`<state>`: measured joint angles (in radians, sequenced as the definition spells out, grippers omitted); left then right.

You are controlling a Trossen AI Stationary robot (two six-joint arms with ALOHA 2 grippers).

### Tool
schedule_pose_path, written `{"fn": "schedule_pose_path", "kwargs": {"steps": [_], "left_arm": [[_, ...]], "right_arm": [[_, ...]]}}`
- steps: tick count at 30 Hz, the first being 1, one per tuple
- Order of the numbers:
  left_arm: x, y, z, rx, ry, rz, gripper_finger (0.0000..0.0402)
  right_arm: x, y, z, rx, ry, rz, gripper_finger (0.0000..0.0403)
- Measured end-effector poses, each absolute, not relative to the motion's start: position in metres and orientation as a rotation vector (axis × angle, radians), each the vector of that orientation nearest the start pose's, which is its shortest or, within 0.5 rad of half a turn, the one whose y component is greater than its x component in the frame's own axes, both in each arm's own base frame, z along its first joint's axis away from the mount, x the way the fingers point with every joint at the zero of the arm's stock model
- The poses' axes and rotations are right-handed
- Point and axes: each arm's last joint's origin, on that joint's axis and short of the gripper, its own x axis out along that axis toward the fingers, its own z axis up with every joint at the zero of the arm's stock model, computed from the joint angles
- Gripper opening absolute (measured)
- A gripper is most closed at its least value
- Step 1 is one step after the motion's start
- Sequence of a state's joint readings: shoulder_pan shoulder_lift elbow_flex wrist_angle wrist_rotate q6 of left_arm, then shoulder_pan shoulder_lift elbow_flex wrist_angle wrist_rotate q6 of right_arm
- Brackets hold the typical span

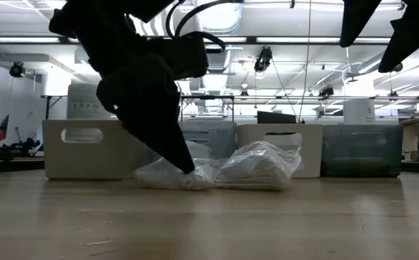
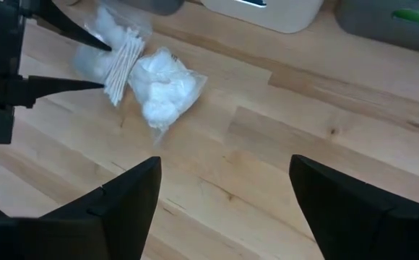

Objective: Pick & Place Travel size toiletries
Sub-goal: Put the left cotton pack into the left black bin

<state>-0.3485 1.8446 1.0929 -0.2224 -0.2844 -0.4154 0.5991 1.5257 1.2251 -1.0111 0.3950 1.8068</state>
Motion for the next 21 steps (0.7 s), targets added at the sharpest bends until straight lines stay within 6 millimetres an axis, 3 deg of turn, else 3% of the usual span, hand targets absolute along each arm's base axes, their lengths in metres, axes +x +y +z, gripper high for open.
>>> {"fn": "schedule_pose_path", "kwargs": {"steps": [9, 21], "left_arm": [[0.336, -0.123, 0.16, -0.171, 0.998, 0.069, 0.0204], [0.31, -0.161, 0.179, -0.103, 1.0, -0.097, 0.0204]], "right_arm": [[0.241, 0.151, 0.261, 0.943, 0.886, -0.808, 0.0309], [0.24, 0.152, 0.26, 0.908, 0.901, -0.784, 0.0349]]}}
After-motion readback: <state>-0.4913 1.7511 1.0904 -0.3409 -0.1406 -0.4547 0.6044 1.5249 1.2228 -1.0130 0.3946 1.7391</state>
